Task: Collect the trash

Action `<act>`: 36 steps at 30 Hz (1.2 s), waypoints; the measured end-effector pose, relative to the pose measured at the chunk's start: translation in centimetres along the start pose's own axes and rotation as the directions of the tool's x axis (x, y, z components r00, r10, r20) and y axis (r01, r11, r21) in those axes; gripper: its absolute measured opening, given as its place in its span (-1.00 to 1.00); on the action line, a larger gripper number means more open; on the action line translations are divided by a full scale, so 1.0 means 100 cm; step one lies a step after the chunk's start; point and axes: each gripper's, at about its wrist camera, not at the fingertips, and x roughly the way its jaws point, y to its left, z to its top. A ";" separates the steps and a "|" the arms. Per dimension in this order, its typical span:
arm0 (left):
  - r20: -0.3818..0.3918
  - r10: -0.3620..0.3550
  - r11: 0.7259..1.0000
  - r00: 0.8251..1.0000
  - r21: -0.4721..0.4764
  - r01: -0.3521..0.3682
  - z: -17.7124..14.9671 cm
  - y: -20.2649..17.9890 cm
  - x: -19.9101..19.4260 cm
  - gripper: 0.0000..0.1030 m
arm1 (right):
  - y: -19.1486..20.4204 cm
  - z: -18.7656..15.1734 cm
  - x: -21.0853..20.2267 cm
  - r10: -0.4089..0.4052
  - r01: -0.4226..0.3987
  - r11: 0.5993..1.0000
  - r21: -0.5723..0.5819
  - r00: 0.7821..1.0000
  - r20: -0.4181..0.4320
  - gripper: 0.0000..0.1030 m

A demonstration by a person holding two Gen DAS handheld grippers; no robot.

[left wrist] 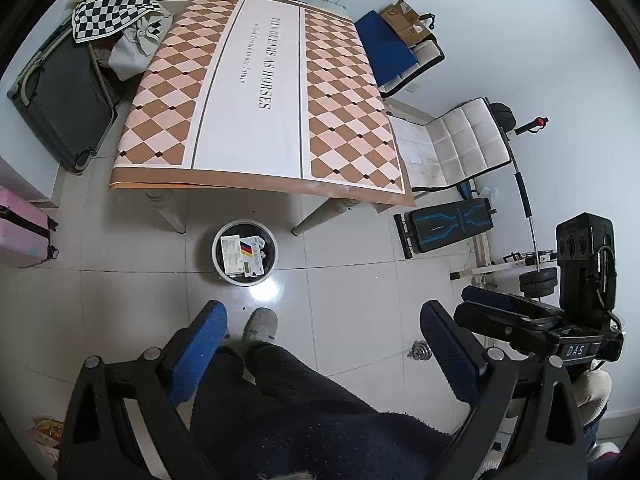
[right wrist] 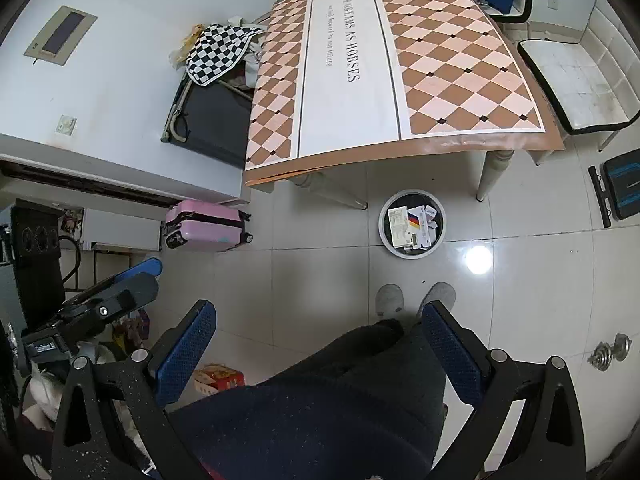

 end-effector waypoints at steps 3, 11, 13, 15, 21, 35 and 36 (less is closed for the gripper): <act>-0.002 -0.007 1.000 1.000 0.002 0.007 -0.001 -0.001 -0.001 0.92 | 0.001 0.000 -0.003 0.000 0.000 1.000 -0.004 1.000 0.001 1.00; 0.006 -0.022 1.000 1.000 0.008 0.022 -0.001 -0.004 -0.003 0.93 | 0.003 0.000 -0.007 0.004 -0.004 1.000 -0.004 1.000 0.002 1.00; 0.006 -0.022 1.000 1.000 0.010 0.022 0.000 -0.005 -0.003 0.93 | 0.004 0.001 -0.008 0.004 -0.004 1.000 -0.007 1.000 0.003 1.00; 0.006 -0.025 1.000 1.000 0.009 0.025 0.000 -0.006 -0.003 0.93 | 0.005 0.002 -0.009 0.004 -0.004 1.000 -0.010 1.000 0.003 1.00; -0.001 -0.025 1.000 1.000 0.012 0.025 0.002 -0.009 -0.002 0.93 | 0.004 0.006 -0.009 0.006 -0.006 1.000 -0.019 1.000 -0.004 1.00; -0.005 -0.027 0.999 1.000 0.020 0.027 0.003 -0.013 0.000 0.93 | 0.004 0.009 -0.008 0.008 -0.008 1.000 -0.018 1.000 -0.008 1.00; -0.005 -0.027 0.999 1.000 0.018 0.027 0.003 -0.014 0.001 0.93 | 0.004 0.009 -0.008 0.007 -0.007 1.000 -0.018 1.000 -0.007 1.00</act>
